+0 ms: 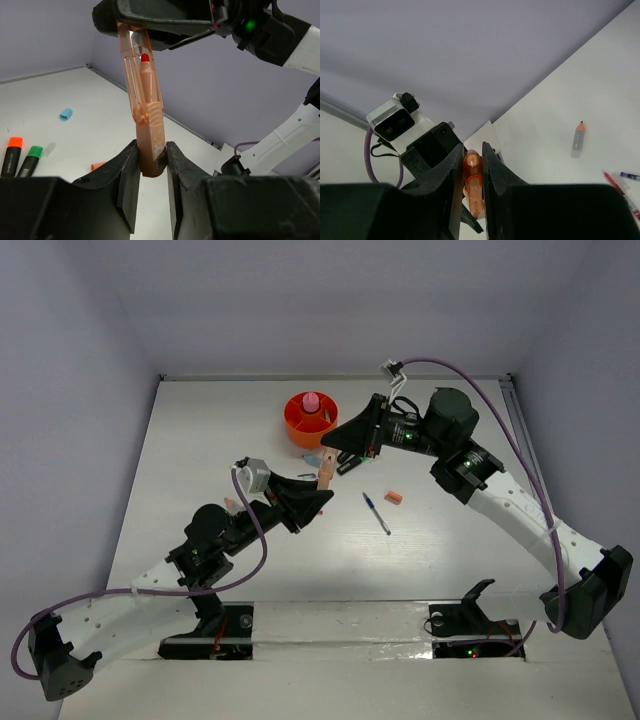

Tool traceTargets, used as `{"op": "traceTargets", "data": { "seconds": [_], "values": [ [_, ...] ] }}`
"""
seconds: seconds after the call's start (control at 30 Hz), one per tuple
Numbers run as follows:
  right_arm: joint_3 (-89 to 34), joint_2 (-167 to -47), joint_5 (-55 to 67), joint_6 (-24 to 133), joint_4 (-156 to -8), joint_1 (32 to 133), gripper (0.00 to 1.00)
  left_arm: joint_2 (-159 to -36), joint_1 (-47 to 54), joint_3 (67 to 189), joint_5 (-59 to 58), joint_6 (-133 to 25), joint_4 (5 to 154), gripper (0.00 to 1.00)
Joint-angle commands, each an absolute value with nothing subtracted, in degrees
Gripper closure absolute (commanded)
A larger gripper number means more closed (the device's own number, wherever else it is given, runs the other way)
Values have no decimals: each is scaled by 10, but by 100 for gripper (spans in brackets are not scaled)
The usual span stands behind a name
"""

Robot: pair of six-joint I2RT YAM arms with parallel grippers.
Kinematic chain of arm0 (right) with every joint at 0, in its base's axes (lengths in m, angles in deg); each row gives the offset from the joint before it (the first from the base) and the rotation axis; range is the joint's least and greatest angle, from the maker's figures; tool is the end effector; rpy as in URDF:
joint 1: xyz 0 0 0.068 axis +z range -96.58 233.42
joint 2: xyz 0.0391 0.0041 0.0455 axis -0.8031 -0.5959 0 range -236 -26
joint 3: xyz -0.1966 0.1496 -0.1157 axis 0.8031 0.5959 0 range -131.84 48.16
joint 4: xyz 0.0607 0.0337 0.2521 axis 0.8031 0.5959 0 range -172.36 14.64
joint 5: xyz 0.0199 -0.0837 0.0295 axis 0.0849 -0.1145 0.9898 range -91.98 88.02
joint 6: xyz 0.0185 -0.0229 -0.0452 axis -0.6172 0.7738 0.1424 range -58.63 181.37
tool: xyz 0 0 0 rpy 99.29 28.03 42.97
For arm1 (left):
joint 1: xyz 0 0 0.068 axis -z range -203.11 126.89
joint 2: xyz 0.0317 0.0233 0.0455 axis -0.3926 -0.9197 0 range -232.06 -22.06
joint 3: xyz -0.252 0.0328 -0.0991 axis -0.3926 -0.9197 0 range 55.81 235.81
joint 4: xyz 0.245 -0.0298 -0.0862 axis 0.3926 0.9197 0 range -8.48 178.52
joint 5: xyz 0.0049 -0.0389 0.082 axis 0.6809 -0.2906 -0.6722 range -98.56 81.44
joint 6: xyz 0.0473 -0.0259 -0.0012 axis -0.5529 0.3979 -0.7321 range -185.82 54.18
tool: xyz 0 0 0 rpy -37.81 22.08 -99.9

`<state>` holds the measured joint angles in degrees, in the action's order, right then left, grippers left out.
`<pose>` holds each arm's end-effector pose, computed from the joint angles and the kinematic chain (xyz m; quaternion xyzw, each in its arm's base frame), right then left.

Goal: Sort the stationery into containers
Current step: Close the pen cap on the pen.

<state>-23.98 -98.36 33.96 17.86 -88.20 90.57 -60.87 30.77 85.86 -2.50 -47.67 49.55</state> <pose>0.2167 0.1904 0.4342 -0.1928 0.6505 0.6141 0.4032 0.0950 -0.1364 0.3440 0.2107 0.5097 -0.5138 0.6572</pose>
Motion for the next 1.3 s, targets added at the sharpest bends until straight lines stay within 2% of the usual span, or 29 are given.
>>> {"op": "traceTargets", "data": {
  "seconds": [0.0,0.53,0.83,1.27],
  "values": [
    [-227,-954,304,227,-884,903,100,-606,307,871,-44,-438,448,100],
    [-145,-926,270,254,-962,931,100,-634,307,876,-23,-415,398,100],
    [-128,-935,278,257,-986,931,100,-610,307,865,-24,-420,391,100],
    [-100,-954,321,158,-1056,936,100,-604,307,845,-19,-438,318,100]
  ]
}}
